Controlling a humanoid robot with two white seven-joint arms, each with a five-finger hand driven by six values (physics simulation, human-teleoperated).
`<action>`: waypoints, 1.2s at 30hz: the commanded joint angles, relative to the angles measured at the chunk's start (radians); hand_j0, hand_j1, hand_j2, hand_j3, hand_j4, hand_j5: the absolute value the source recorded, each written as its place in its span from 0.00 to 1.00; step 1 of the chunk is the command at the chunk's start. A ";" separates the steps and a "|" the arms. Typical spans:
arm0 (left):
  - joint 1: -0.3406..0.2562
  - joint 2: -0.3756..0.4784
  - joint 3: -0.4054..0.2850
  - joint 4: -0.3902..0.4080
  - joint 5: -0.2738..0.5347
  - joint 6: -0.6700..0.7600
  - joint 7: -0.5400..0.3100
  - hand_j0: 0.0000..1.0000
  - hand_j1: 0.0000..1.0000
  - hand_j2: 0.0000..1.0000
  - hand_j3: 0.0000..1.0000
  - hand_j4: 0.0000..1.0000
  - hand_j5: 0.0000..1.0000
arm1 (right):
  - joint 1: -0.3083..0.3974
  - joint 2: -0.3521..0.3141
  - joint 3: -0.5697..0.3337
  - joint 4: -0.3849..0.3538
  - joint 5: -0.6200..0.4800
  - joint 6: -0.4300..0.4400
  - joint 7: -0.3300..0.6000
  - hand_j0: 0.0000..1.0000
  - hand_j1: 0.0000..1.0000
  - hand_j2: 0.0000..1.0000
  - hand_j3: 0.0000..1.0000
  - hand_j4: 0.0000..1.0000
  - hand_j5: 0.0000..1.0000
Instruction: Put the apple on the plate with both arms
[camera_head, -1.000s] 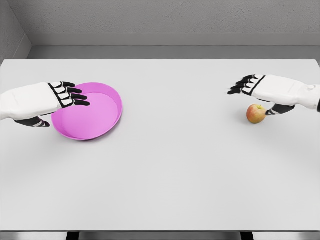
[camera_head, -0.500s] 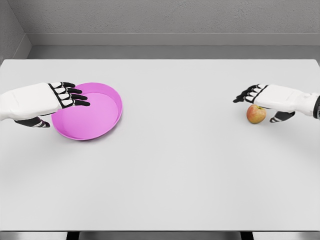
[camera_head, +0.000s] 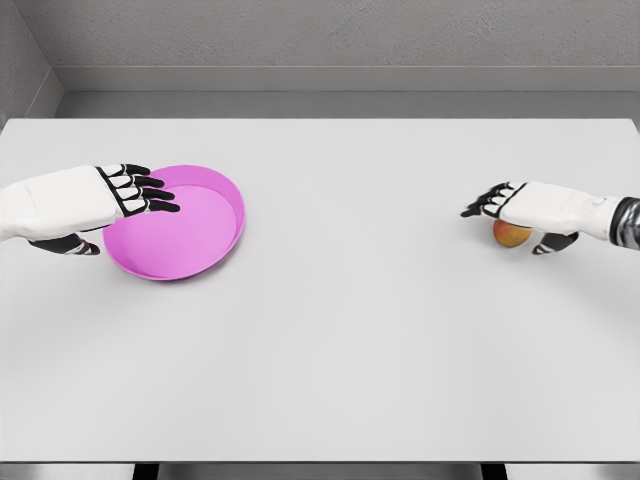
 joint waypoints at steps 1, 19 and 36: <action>0.000 0.001 0.001 0.000 0.006 0.001 0.000 1.00 1.00 1.00 1.00 1.00 1.00 | 0.000 0.000 -0.001 0.013 0.005 0.002 -0.001 0.97 0.97 0.97 0.97 0.97 0.97; -0.002 0.006 -0.009 -0.009 -0.043 0.001 -0.058 1.00 1.00 1.00 1.00 1.00 1.00 | 0.006 -0.002 -0.002 0.013 0.023 0.002 -0.001 0.73 0.73 0.73 0.73 0.73 0.73; -0.002 0.003 -0.045 0.002 0.101 0.001 -0.056 1.00 1.00 1.00 1.00 1.00 1.00 | 0.006 -0.003 -0.005 0.013 0.034 0.002 -0.001 0.53 0.53 0.53 0.53 0.53 0.53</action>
